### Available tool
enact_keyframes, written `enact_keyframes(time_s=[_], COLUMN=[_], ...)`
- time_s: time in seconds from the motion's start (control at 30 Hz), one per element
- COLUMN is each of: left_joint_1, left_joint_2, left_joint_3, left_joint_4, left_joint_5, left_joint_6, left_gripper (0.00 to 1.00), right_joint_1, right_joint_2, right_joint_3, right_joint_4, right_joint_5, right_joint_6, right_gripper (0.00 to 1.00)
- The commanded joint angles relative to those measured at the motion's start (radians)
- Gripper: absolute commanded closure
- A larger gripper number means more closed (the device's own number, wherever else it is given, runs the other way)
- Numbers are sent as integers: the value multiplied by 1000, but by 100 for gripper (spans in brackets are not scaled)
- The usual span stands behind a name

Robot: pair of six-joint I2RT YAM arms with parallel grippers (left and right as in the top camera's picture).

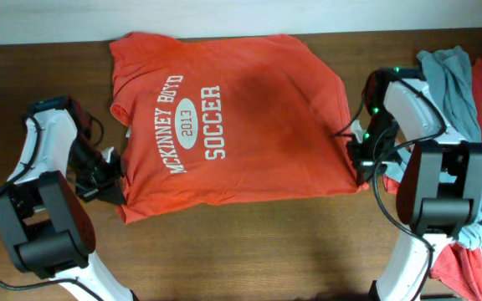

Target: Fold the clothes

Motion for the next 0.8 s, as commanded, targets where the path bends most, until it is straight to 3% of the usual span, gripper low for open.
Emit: enact_keyframes(time_s=[0.0,0.33,0.57,0.77], left_joint_1=[2,2,2,2], left_joint_2=[-55,-295,-309,-309], left_joint_3=[-52,-106,-114,-224], left_joint_4=[-5,3,16,65], left_joint_5=[-16,-30,-75,-64], left_joint_6=[19,6,-35,-45], left_gripper=[100,100,100,100], right_joint_1=[-8,-8,-8,-7], right_joint_2=[-102,-296,-333,-333], right_joint_3=[-78,-220,-225,-245], right_joint_4=[24,70,66,74], right_joint_5=[-2,-2,-2,-2], right_joint_6=[14,57,61,68], right_gripper=[96,96,96,96])
